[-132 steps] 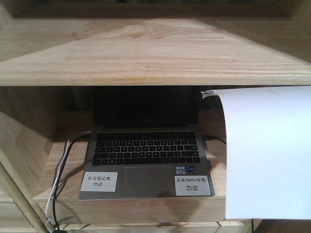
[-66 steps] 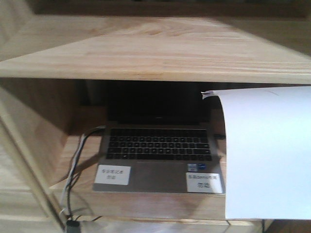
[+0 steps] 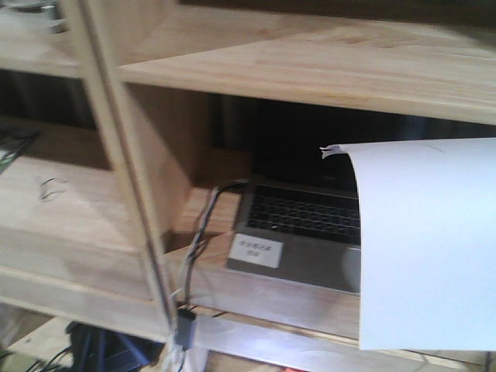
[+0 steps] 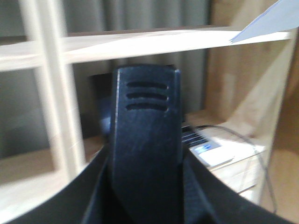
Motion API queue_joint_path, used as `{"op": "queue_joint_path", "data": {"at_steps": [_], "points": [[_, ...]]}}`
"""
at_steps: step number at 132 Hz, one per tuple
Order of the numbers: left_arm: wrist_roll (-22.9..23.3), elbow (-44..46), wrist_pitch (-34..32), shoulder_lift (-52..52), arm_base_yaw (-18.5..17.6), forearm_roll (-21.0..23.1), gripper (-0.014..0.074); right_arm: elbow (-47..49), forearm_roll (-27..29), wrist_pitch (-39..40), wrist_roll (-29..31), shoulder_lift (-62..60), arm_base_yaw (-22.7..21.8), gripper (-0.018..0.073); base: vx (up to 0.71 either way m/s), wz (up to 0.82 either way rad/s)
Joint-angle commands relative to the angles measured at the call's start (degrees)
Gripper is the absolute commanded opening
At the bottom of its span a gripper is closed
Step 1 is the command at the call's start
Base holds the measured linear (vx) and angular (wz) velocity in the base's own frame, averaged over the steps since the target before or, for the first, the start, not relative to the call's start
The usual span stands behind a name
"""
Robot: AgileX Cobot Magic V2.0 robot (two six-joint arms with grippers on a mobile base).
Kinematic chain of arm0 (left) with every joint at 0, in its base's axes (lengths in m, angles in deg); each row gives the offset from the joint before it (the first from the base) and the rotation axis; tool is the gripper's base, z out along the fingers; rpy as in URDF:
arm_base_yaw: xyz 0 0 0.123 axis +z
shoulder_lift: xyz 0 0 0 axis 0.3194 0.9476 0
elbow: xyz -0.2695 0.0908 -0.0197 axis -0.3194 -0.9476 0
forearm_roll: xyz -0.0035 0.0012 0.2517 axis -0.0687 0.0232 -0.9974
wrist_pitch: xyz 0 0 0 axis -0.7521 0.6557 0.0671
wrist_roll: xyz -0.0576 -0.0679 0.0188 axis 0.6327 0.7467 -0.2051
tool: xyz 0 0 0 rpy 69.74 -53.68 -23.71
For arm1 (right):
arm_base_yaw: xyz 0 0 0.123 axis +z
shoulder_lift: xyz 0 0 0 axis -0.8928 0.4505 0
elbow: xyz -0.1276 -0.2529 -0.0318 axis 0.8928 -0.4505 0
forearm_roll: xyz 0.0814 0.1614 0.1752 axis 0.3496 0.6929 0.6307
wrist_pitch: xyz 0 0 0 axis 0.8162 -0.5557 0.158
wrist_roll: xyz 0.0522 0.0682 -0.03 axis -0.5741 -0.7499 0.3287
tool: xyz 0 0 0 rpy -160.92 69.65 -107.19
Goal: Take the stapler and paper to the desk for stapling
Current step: 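Drive the base away from the shelf toward the wooden desk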
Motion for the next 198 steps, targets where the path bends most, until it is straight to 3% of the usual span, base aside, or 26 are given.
{"op": "queue_joint_path", "data": {"at_steps": [1, 198], "points": [[-0.1, 1.4, -6.7, 0.8, -0.1, 1.0, -0.0006, 1.4, 0.4, 2.2, 0.3, 0.7, -0.2, -0.0006, -0.11, 0.41], [-0.1, 1.4, -6.7, 0.8, -0.1, 1.0, -0.0006, 1.4, 0.4, 2.4, 0.3, 0.7, -0.2, -0.0006, -0.1, 0.41]]}}
